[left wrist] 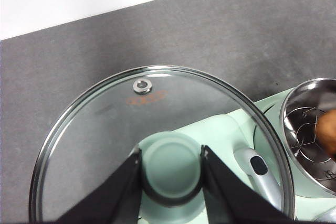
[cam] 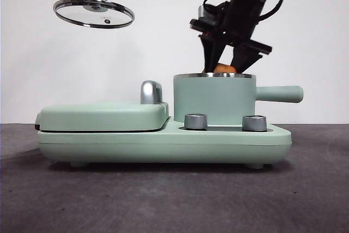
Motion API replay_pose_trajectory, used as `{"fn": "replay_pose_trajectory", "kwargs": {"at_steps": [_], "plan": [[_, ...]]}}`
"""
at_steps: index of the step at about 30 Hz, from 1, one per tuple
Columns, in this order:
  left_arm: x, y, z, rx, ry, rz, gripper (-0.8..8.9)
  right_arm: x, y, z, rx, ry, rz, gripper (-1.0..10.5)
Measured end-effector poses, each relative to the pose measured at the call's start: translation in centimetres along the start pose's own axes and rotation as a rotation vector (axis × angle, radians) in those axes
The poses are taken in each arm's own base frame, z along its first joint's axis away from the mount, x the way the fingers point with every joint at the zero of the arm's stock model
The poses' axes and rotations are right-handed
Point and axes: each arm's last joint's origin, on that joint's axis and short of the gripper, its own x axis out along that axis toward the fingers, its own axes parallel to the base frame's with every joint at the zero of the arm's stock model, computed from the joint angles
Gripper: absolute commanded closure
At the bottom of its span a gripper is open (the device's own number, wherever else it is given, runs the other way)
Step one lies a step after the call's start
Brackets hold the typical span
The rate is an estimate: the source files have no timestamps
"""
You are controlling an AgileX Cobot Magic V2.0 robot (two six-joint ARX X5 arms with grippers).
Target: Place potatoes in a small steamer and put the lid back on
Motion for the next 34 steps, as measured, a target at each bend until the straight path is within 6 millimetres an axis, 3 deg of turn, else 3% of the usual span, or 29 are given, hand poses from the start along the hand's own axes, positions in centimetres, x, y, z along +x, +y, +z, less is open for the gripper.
{"fn": "replay_pose_trajectory", "kwargs": {"at_steps": [6, 9, 11, 17, 24, 29, 34], "plan": [[0.0, 0.0, 0.0, 0.000, 0.000, 0.000, 7.98, 1.4, -0.2, 0.6, 0.000, 0.011, -0.004, 7.7], [0.0, 0.0, 0.0, 0.000, 0.000, 0.000, 7.98, 2.0, -0.4, 0.6, 0.005, 0.030, -0.015, 5.3], [0.0, 0.0, 0.0, 0.000, 0.000, 0.000, 7.98, 2.1, -0.4, 0.5, 0.005, 0.037, -0.020, 4.4], [0.0, 0.0, 0.0, 0.000, 0.000, 0.000, 7.98, 1.3, -0.1, 0.8, 0.003, 0.035, -0.022, 4.4], [0.0, -0.2, 0.0, 0.000, 0.000, -0.004, 7.98, -3.6, 0.9, 1.9, 0.000, 0.009, -0.023, 4.5], [0.1, -1.0, 0.1, 0.005, 0.001, -0.020, 7.98, -7.1, 1.2, 0.7, 0.006, 0.038, -0.033, 4.6], [0.3, -2.2, 0.1, 0.018, 0.003, -0.043, 7.98, -11.3, 1.5, -0.5, -0.009, -0.042, -0.037, 4.6]]}}
